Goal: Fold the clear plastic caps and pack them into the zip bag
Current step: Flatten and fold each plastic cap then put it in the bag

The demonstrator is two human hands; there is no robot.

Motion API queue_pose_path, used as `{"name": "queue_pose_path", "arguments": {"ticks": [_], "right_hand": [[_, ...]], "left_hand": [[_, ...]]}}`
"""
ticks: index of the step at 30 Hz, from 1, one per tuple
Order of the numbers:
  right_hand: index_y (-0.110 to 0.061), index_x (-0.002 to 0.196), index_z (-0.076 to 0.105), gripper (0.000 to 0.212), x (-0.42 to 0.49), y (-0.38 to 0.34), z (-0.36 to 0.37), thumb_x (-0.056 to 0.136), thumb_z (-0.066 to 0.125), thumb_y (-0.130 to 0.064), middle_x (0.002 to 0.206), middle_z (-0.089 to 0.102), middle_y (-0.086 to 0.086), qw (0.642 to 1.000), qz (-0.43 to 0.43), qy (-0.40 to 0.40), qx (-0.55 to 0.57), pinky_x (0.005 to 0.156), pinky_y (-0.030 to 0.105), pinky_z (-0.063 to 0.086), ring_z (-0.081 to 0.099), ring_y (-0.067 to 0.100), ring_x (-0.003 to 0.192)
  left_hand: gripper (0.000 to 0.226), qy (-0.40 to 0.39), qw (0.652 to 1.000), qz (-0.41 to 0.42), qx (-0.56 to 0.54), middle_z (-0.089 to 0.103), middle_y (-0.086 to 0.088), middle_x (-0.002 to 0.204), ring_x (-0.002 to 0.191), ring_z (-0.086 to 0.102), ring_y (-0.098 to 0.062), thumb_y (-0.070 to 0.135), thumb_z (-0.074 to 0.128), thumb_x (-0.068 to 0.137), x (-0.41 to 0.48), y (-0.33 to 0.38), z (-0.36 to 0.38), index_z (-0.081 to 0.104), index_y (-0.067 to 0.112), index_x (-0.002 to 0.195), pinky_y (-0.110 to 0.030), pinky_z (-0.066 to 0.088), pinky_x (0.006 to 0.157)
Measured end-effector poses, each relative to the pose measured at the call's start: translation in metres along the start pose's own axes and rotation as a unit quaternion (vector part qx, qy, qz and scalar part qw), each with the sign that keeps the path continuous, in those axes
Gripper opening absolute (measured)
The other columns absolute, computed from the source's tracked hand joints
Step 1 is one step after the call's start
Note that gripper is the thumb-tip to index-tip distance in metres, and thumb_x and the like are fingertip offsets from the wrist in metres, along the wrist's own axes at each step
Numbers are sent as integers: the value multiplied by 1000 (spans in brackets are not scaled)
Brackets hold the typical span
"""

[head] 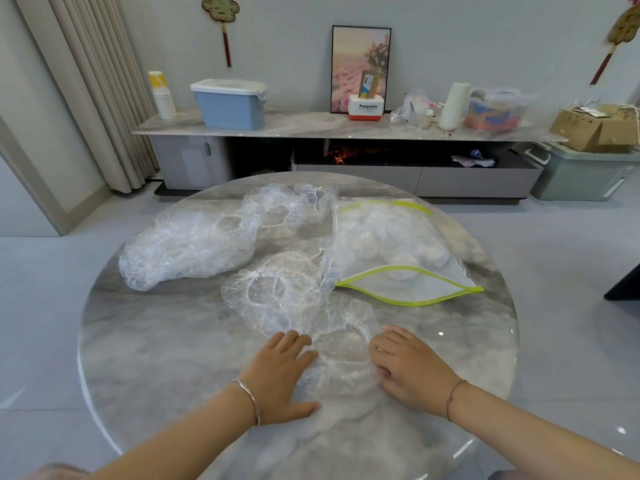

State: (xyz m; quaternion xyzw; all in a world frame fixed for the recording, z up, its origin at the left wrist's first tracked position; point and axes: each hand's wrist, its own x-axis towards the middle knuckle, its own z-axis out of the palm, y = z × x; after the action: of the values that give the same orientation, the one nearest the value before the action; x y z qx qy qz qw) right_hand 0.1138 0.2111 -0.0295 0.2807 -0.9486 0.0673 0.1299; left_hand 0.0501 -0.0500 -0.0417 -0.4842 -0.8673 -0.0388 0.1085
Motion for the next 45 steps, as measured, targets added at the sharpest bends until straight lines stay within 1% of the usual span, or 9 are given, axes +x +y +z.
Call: {"name": "queue_pose_path", "arguments": {"ticks": [5,12,16,24,27,31,35,41,45], "right_hand": [[-28,70,28,14,-5,-1,0,74,42,-25,72,53,-4,982,129,-50,129,94,28,39,49,17,76],[-21,81,58,18,-10,6,1,87,55,-5,73,68,-2,849,377,35,368,74,28,50,65,14,72],[-18,58,53,34,-6,7,1,92,57,-16,52,57,-8,825,435,42,359,61,30,49,60,7,56],[-23,89,51,15,-2,1,2,82,65,-21,87,53,-10,887,420,46,186,72,27,34,51,11,81],[-20,110,56,29,4,-7,-2,86,52,-34,115,54,-7,944,302,99,85,87,23,26,46,11,106],[-22,124,57,57,10,-16,7,92,20,-52,145,41,1,967,246,29,57,107,25,14,34,16,132],[-33,150,11,110,2,-10,20,58,-33,-77,156,-12,-15,949,280,-128,68,113,27,-8,-6,9,145],[-40,144,-14,96,-6,1,29,58,-31,-80,148,-25,-21,948,257,-178,52,113,26,-11,-19,6,142],[-38,147,-10,100,-6,4,30,58,-31,-79,151,-20,-19,949,247,-188,49,113,28,-10,-17,7,143]], "left_hand": [[56,-4,1000,24,-8,61,10,108,123,50,-22,50,51,60,2,-2,3,58,21,107,-35,24,107],[27,49,991,-68,-104,60,12,81,86,45,-6,41,44,76,9,-11,2,68,29,78,-19,35,80],[53,27,957,-177,-229,65,6,73,81,56,-14,58,32,79,9,-7,-1,67,18,72,-20,34,72],[24,2,975,-180,-132,37,15,71,75,41,-12,45,55,77,15,5,-17,41,27,71,-23,30,70],[17,145,978,-57,-142,52,8,95,85,47,-13,34,53,81,22,13,-18,51,24,95,-26,38,75],[33,79,987,138,-32,59,2,127,116,53,-18,24,43,89,39,17,0,57,22,119,-30,33,101],[44,-48,999,18,-13,55,3,134,123,53,-17,37,15,101,39,12,27,41,21,133,-31,26,107],[57,-128,990,-32,-59,50,1,139,125,50,-14,46,7,101,39,15,39,13,17,150,-30,24,107],[57,-116,991,-27,-58,50,1,139,124,51,-14,46,6,100,39,17,44,35,16,139,-30,27,105]]}}
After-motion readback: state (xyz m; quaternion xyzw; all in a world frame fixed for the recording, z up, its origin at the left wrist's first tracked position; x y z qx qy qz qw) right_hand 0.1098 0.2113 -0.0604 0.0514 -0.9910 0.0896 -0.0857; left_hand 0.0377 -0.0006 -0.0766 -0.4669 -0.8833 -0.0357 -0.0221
